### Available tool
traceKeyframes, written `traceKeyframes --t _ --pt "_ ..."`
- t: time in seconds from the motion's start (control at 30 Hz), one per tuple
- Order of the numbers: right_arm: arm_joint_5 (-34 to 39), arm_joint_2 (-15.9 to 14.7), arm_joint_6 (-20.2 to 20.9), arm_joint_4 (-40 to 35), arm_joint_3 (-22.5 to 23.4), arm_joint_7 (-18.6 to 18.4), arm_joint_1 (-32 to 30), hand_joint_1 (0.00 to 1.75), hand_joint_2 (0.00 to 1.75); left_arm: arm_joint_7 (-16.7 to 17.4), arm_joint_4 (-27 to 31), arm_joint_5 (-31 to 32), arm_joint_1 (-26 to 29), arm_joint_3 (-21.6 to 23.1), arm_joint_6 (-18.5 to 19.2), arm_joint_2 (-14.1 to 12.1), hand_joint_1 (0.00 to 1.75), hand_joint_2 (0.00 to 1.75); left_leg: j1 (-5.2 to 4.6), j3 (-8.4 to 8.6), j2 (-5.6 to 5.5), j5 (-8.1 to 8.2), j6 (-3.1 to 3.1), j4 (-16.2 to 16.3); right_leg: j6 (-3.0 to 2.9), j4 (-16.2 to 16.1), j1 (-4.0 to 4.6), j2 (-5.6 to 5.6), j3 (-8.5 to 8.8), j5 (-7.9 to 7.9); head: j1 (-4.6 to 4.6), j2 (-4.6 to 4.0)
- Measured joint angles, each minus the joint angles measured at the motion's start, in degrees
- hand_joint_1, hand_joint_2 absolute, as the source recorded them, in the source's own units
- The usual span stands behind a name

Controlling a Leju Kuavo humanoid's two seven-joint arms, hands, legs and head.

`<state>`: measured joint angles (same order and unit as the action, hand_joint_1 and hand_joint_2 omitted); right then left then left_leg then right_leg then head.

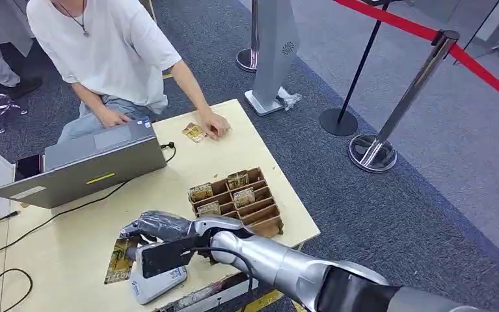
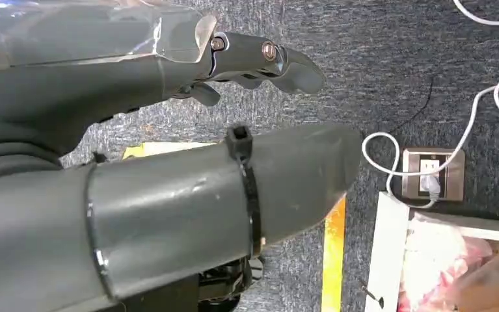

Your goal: Pass the card to the sensor for recognition and then transmit it.

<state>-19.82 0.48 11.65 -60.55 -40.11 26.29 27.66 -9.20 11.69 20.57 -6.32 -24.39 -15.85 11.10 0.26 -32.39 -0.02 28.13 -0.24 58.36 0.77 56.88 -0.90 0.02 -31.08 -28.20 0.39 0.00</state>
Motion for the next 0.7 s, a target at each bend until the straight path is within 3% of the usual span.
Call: traceKeyframes --t 0.43,0.7 --pt "0.2 0.5 -0.3 3.8 -1.3 0.1 1.2 1.75 1.75 0.0 0.0 0.0 0.1 0.0 -0.1 0.0 0.00 0.00 0.00 0.00 0.00 0.00 0.00 0.0 0.00 0.0 0.00 0.00 0.00 0.00 0.00 0.00" --pt "-1.2 1.8 -1.8 10.8 -4.1 -1.5 3.2 1.75 1.75 0.0 0.0 0.0 0.1 0.0 -0.3 0.0 0.00 0.00 0.00 0.01 0.01 0.00 0.00 0.0 0.00 0.0 0.00 0.01 0.00 0.00 0.00 0.00"
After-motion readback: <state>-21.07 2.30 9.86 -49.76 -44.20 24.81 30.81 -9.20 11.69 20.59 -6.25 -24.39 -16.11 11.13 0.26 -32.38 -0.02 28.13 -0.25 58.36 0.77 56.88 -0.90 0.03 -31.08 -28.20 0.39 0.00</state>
